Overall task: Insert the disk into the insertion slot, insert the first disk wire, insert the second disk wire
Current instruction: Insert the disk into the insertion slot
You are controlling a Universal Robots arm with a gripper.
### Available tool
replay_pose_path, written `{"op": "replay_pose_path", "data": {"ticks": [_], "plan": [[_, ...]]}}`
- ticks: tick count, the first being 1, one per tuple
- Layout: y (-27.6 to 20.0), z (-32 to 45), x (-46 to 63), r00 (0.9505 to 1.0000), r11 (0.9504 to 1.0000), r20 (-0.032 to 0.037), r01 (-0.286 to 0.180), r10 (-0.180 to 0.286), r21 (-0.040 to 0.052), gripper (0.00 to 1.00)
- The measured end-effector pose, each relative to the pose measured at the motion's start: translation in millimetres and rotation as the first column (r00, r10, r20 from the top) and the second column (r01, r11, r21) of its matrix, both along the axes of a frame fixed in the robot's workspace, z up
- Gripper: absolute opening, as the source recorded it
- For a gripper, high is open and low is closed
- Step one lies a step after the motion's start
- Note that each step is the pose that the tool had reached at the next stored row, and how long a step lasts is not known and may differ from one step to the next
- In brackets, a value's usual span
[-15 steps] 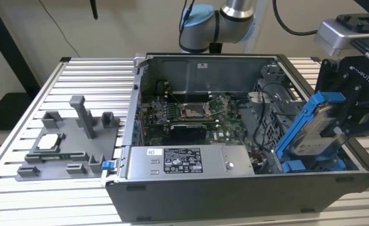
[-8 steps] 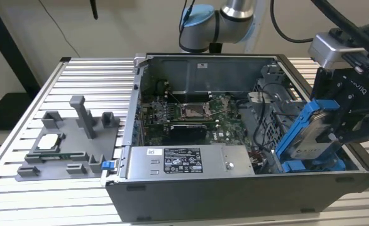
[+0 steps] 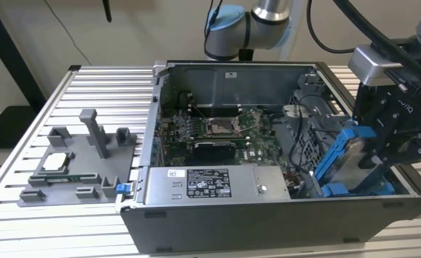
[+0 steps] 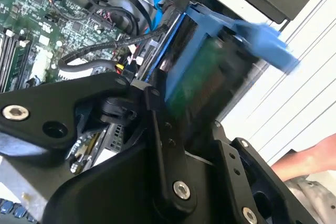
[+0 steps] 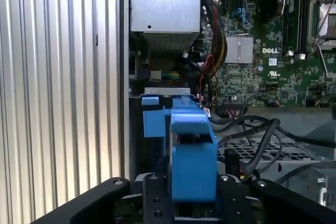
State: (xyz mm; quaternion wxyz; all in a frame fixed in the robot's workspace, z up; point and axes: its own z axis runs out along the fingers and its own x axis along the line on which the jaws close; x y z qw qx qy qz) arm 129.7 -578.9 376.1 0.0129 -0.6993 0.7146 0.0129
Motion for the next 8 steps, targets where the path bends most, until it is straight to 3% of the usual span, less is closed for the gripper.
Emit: {"op": "replay_pose_path", "data": {"ticks": [4,8], "plan": [[0.1,3.4,0.0,1.0000,1.0000,-0.0003,0.000,0.000,0.0001,1.00],[0.0,12.1,-0.1,1.0000,1.0000,-0.0009,0.000,0.000,0.0002,1.00]]}}
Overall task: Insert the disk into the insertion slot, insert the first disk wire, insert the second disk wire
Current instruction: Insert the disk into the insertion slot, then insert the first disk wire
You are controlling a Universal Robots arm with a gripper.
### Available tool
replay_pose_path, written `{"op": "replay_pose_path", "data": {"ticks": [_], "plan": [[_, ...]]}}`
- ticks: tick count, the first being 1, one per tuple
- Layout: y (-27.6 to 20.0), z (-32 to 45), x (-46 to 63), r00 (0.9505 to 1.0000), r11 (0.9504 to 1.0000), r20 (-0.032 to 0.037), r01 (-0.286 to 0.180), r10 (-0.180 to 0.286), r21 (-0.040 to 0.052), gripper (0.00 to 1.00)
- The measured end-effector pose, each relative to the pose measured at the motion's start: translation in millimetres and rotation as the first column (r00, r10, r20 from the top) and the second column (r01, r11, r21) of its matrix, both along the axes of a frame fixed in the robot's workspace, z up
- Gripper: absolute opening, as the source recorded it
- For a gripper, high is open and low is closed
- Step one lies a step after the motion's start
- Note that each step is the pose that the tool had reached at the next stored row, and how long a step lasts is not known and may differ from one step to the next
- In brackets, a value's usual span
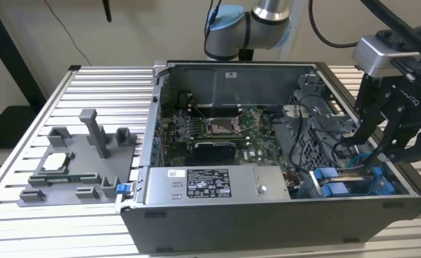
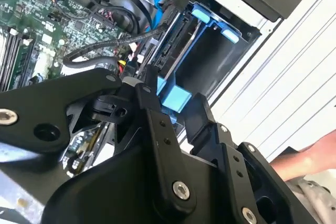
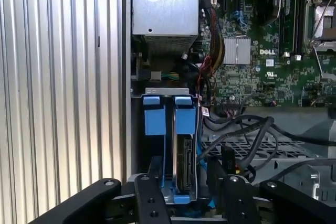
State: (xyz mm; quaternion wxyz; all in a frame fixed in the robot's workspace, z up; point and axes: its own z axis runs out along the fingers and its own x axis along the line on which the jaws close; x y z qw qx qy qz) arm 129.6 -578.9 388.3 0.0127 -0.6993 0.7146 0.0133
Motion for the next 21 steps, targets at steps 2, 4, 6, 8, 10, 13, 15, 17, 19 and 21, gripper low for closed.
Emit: {"op": "replay_pose_path", "data": {"ticks": [2,4,6,8,10,13,15,17,19,21], "plan": [[0.0,4.3,0.0,1.0000,1.0000,0.0000,0.000,0.000,0.0000,1.00],[0.2,8.6,-0.4,1.0000,1.0000,0.0000,0.000,0.000,0.0000,1.00],[0.8,11.8,-1.7,1.0000,1.0000,0.0001,0.000,0.000,0.0002,1.00],[2.7,12.5,-5.2,1.0000,1.0000,0.0019,0.001,-0.001,0.0001,1.00],[5.3,12.5,-8.7,1.0000,1.0000,0.0030,0.001,-0.001,0.0001,1.00],[9.5,11.7,-9.2,1.0000,1.0000,0.0039,0.001,-0.001,0.0019,1.00],[11.9,9.8,-9.2,1.0000,1.0000,0.0055,0.000,0.000,0.0061,1.00],[13.7,7.5,-9.2,1.0000,0.9999,0.0063,-0.002,0.002,0.0120,1.00],[16.1,5.9,-9.2,1.0000,0.9998,0.0065,-0.003,0.002,0.0196,1.00],[17.6,4.3,-9.3,1.0000,0.9996,0.0069,-0.004,0.003,0.0284,1.00]]}}
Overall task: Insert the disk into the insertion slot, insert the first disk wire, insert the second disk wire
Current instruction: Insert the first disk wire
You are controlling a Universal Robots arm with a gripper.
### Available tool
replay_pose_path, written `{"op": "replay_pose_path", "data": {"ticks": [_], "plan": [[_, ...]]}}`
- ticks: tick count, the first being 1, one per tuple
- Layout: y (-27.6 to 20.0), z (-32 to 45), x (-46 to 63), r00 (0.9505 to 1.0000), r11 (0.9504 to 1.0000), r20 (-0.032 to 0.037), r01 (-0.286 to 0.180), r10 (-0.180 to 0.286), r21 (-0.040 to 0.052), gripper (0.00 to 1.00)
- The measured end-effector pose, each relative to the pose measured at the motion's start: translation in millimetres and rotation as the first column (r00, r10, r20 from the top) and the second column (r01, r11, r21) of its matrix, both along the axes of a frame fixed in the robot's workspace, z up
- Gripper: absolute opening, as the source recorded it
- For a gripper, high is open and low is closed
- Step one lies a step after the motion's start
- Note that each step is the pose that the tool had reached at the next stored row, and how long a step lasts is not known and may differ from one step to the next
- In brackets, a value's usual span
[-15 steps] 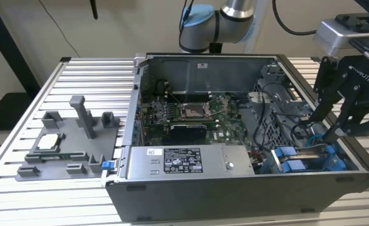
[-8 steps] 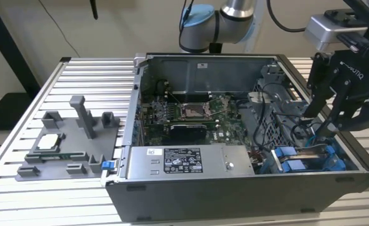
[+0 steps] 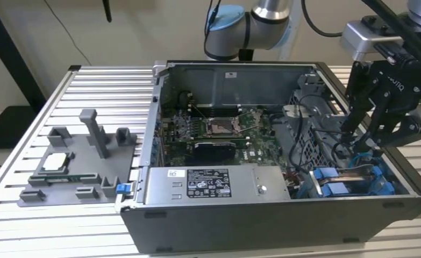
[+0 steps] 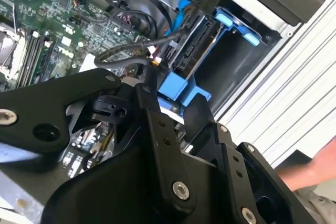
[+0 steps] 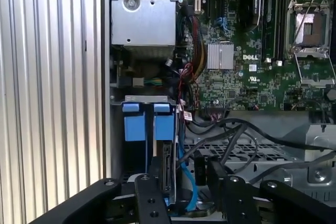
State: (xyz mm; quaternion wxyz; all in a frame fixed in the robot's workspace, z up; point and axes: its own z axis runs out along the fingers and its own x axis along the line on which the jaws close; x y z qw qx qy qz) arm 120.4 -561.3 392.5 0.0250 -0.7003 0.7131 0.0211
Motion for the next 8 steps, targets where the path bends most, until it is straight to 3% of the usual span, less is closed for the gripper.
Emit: {"op": "replay_pose_path", "data": {"ticks": [2,4,8], "plan": [[0.3,-1.3,0.0,1.0000,1.0000,0.0015,-0.003,0.003,0.0092,1.00],[0.5,-2.7,0.0,1.0000,0.9999,0.0035,-0.006,0.006,0.0102,1.00],[0.5,-5.6,-2.2,0.9999,0.9999,0.0139,-0.010,0.009,0.0122,1.00]]}}
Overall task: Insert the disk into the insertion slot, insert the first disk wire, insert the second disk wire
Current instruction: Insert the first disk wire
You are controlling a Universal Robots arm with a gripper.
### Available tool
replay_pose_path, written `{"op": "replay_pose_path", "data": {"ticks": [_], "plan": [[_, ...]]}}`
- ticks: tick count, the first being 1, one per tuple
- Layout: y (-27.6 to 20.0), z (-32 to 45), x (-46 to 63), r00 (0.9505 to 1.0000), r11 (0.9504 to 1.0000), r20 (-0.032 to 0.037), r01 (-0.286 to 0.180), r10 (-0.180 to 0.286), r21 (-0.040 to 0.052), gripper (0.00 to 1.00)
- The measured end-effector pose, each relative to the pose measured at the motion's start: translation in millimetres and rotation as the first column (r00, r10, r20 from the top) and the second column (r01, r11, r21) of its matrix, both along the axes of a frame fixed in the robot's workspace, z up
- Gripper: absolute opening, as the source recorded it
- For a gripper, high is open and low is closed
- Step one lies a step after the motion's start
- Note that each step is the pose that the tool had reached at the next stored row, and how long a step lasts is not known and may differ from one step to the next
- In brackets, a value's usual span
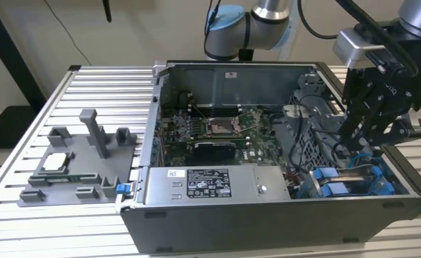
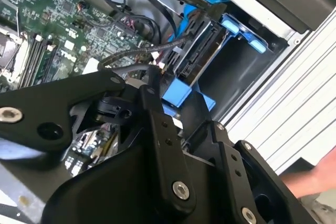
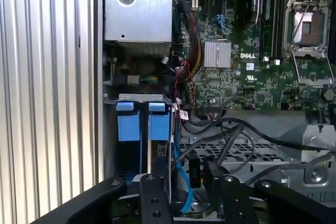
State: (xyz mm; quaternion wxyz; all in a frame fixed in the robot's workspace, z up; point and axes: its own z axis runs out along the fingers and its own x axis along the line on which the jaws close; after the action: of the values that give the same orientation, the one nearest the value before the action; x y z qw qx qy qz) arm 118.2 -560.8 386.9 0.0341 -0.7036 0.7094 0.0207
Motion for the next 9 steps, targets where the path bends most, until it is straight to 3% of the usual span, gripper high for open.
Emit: {"op": "replay_pose_path", "data": {"ticks": [4,6,9], "plan": [[0.7,-0.5,-5.7,1.0000,1.0000,0.0086,0.000,0.000,0.0028,1.00],[0.9,-0.8,-7.6,0.9998,1.0000,0.0178,0.000,0.000,0.0086,1.00],[1.1,-0.7,-7.9,0.9995,0.9999,0.0317,-0.004,0.004,0.0094,1.00]]}}
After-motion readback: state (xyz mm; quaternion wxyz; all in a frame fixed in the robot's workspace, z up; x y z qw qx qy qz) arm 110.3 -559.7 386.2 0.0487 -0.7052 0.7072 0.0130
